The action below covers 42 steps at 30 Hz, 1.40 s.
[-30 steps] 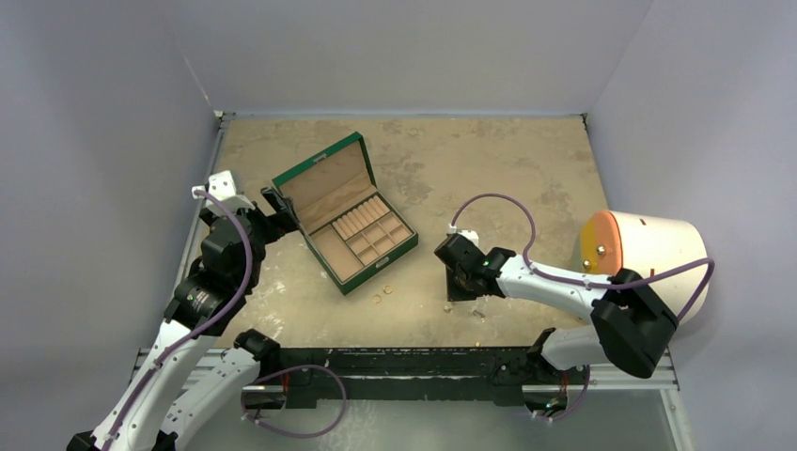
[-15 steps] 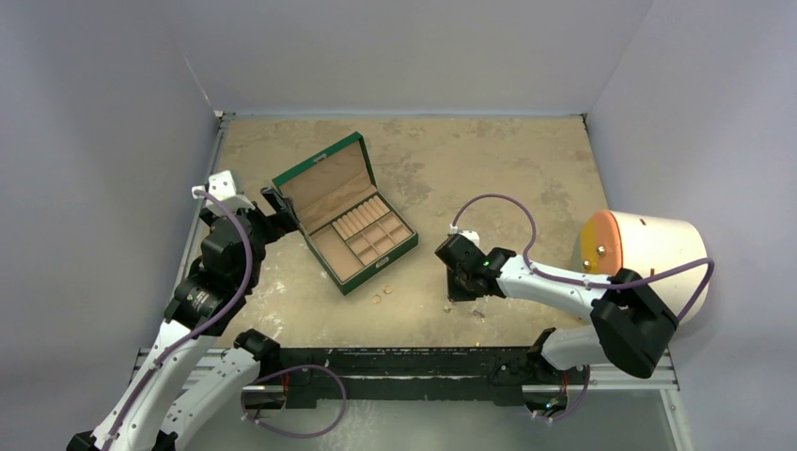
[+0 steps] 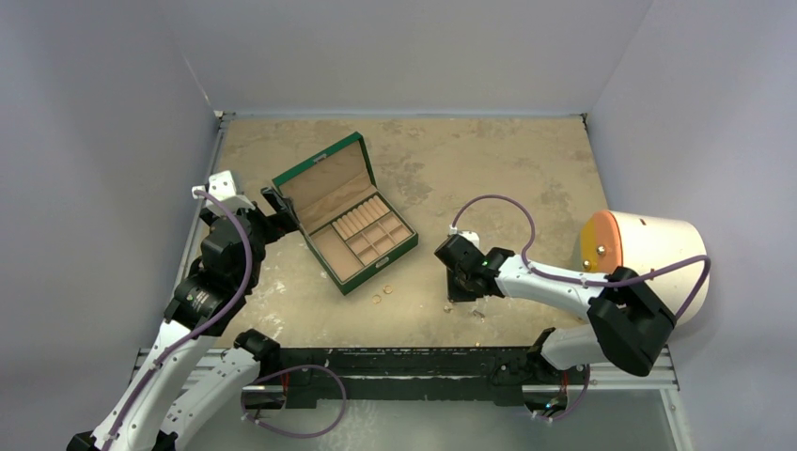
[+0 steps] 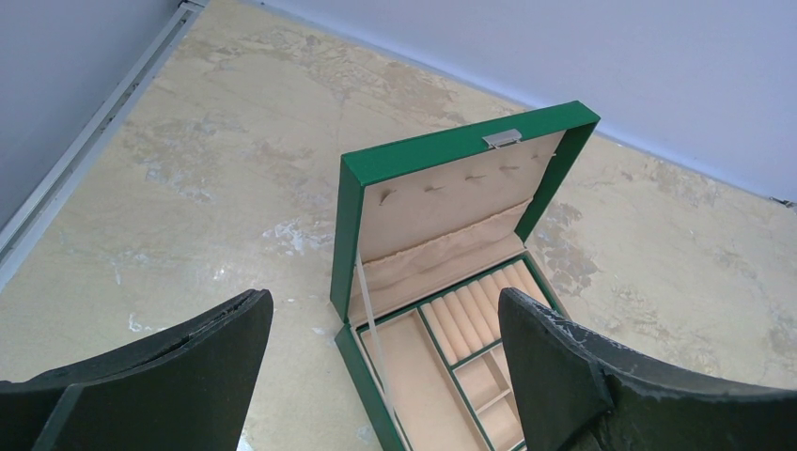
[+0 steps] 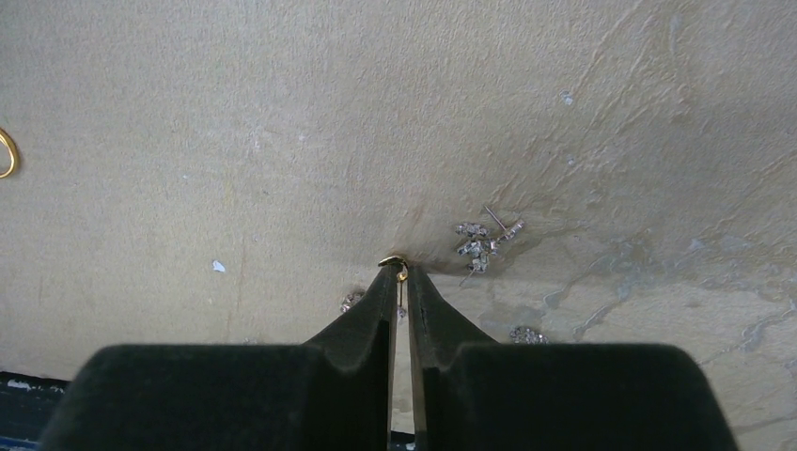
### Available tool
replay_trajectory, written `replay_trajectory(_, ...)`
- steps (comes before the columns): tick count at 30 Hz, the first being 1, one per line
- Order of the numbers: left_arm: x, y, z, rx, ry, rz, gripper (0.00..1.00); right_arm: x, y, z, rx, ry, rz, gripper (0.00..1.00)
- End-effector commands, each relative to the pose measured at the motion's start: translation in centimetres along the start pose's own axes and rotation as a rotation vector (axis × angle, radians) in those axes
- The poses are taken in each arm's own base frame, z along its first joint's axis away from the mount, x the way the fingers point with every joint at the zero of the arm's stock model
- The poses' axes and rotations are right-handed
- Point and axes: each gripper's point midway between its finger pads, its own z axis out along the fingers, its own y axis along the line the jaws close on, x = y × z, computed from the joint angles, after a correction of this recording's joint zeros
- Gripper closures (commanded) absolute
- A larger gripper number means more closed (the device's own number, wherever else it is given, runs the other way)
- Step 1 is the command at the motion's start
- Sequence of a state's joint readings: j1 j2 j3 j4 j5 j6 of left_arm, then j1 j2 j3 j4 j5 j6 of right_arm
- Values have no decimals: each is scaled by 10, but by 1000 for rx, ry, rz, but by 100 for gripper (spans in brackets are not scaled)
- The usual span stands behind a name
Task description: Organize the mixed jewelry
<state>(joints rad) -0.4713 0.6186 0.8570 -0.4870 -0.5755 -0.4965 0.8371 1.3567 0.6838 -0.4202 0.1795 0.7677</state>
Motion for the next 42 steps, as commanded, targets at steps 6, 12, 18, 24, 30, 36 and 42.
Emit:
replay_trajectory(6,-14,-5,-1,20,-45,-32,10,7,-4,1,11,25,19,97)
replay_trajectory(12,-14,-5,-1,21,-44,-31,10,5,-4,-3,7,14,21,100)
replay_trajectory(18,-14,-5,-1,22,-43,-33,10,-13,1,-16,-4,-42,4,100)
replay_trajectory(24,-14,-6,0,27,-42,-33,10,-59,23,-39,-35,-153,-53,100)
replay_trajectory(30,-14,-5,-1,23,-44,-30,10,-120,69,-59,-106,-276,-138,100)
replay_trajectory(36,-16,-3,-3,22,-51,-31,10,-170,115,-64,-168,-346,-225,100)
replay_trajectory(42,-18,-1,-4,18,-57,-34,10,-205,140,-41,-192,-342,-260,100)
